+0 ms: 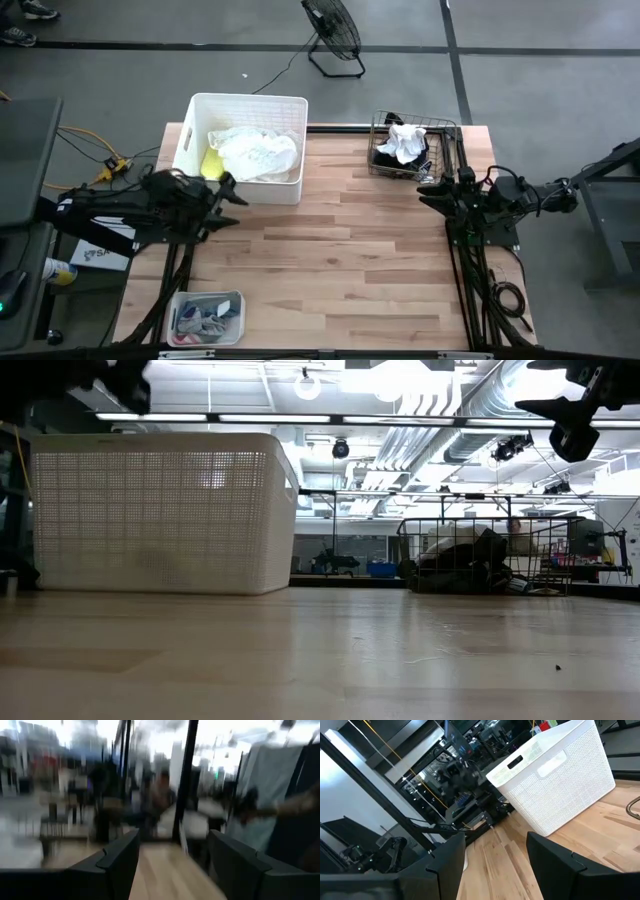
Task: Pick & Place Cloths
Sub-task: Return to Home Position
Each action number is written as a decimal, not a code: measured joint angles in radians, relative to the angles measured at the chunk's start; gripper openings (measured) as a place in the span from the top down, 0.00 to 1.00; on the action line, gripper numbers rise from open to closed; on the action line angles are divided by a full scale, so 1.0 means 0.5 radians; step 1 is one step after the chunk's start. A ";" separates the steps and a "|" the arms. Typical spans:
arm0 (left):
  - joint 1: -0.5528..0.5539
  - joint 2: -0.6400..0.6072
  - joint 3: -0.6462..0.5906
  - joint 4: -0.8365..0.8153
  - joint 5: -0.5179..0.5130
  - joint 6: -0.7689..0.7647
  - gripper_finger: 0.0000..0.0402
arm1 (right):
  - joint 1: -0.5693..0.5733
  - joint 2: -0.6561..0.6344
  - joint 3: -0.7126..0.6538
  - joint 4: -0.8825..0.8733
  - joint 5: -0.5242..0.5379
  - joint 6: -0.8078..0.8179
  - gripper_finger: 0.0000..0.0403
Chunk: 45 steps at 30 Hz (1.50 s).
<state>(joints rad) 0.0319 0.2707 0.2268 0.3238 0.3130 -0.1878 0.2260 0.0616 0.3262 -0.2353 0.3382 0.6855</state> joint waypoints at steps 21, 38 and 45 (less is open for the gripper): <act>0.000 -0.002 -0.378 0.169 -0.082 -0.112 0.42 | 0.000 0.000 0.000 -0.002 -0.008 0.004 0.49; 0.000 -0.002 -0.406 -0.067 -0.344 -0.158 0.42 | 0.000 -0.002 -0.079 0.252 0.112 -0.217 0.49; 0.000 -0.002 -0.409 -0.067 -0.386 -0.175 0.42 | 0.000 0.000 -0.412 0.647 0.157 -0.272 0.49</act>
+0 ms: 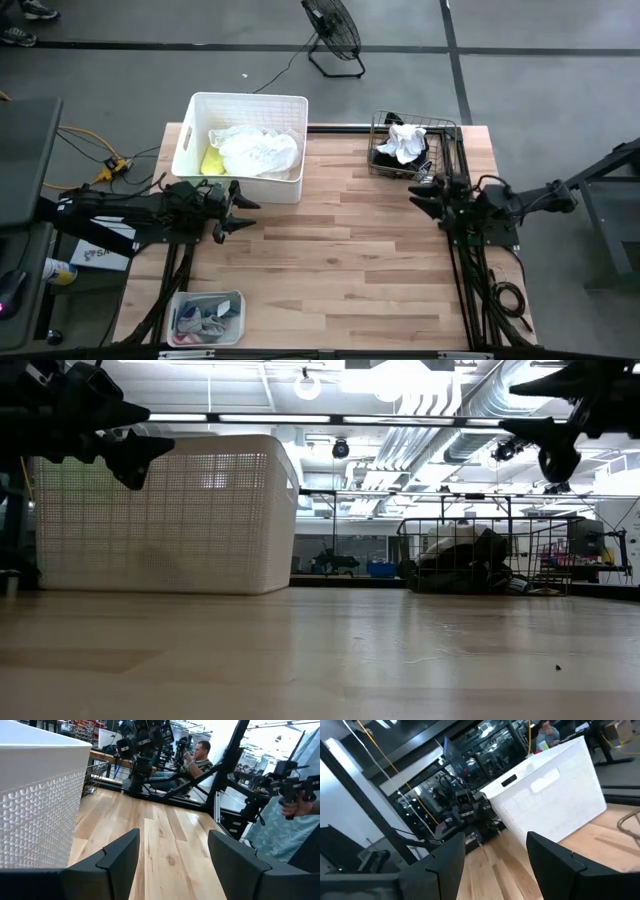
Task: Pick & Place Cloths
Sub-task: Return to Home Position
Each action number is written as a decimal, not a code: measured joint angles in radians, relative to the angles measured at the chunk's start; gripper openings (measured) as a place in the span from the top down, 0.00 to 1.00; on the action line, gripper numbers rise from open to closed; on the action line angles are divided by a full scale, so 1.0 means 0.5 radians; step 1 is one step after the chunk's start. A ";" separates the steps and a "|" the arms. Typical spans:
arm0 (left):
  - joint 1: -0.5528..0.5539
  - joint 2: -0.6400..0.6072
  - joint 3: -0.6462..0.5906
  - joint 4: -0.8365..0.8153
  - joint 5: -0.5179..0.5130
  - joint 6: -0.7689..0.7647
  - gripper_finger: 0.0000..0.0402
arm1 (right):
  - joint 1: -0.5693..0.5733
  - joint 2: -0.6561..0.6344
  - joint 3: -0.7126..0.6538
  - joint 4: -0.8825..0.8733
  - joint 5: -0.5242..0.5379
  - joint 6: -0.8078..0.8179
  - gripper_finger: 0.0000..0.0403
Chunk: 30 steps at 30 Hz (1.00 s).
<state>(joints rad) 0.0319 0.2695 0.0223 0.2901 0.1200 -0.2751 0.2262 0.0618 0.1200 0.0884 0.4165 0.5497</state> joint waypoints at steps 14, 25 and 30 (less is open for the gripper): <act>0.000 0.003 -0.001 -0.041 0.005 -0.006 0.42 | 0.000 -0.023 -0.223 0.324 -0.263 -0.169 0.49; 0.000 0.003 -0.001 -0.085 0.005 -0.006 0.42 | 0.000 -0.029 -0.224 -0.038 -0.385 -0.269 0.49; 0.001 0.003 -0.002 -0.132 0.004 -0.005 0.42 | 0.000 -0.029 -0.224 -0.046 -0.415 -0.370 0.49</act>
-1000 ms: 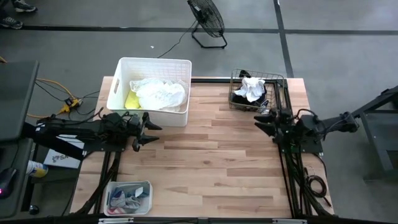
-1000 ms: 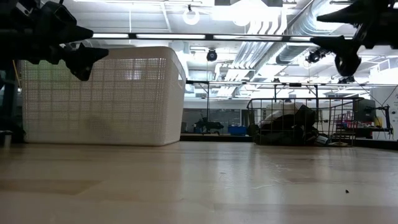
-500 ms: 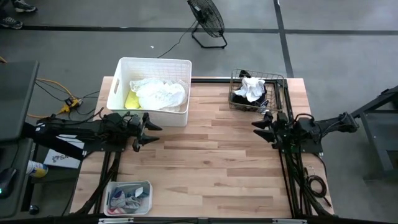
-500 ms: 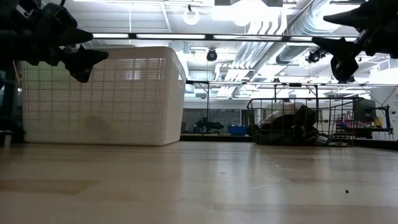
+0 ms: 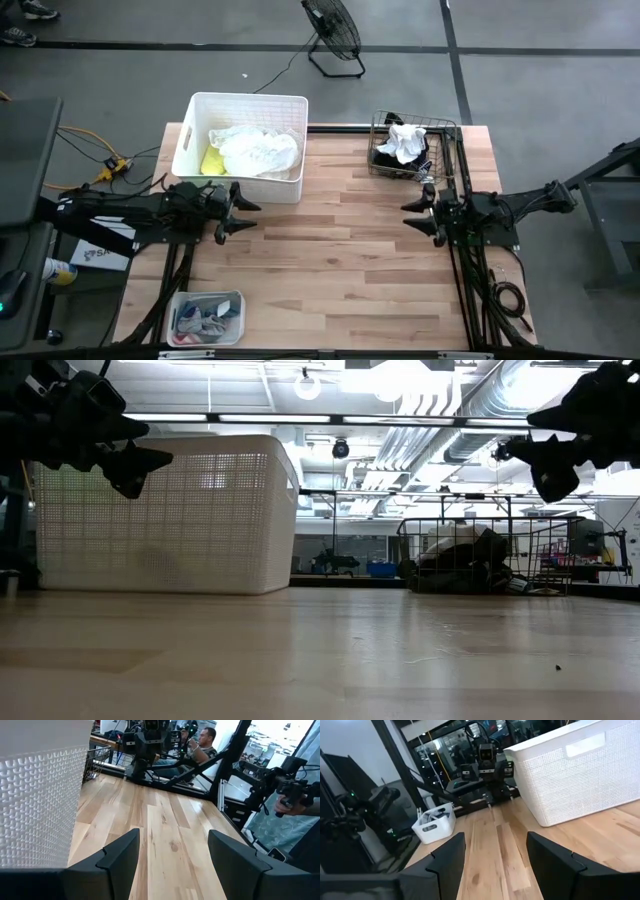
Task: Pick & Place Cloths
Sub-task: Return to Home Position
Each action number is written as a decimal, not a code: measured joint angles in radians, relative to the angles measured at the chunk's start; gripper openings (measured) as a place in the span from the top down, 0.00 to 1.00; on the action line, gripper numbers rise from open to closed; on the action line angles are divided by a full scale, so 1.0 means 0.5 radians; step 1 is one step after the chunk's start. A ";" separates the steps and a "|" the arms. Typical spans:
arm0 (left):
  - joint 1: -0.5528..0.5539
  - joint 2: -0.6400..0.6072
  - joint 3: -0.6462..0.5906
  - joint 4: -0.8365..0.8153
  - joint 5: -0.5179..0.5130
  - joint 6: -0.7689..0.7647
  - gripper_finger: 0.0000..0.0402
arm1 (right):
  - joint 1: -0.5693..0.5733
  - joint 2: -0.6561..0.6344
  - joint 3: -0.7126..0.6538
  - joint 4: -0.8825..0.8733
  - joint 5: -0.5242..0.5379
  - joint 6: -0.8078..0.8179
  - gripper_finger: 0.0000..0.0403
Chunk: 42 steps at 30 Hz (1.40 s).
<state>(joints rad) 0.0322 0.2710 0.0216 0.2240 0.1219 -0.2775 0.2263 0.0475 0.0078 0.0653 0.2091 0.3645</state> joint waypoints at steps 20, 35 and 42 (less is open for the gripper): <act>0.000 0.000 0.000 0.004 0.001 -0.002 0.42 | 0.000 0.002 -0.002 -0.015 -0.016 -0.058 0.49; 0.001 0.000 0.000 0.006 0.001 -0.002 0.42 | 0.000 0.002 -0.005 -0.016 -0.015 -0.059 0.49; 0.001 0.000 0.000 0.006 0.001 -0.002 0.42 | 0.000 0.003 -0.005 -0.017 -0.014 -0.059 0.49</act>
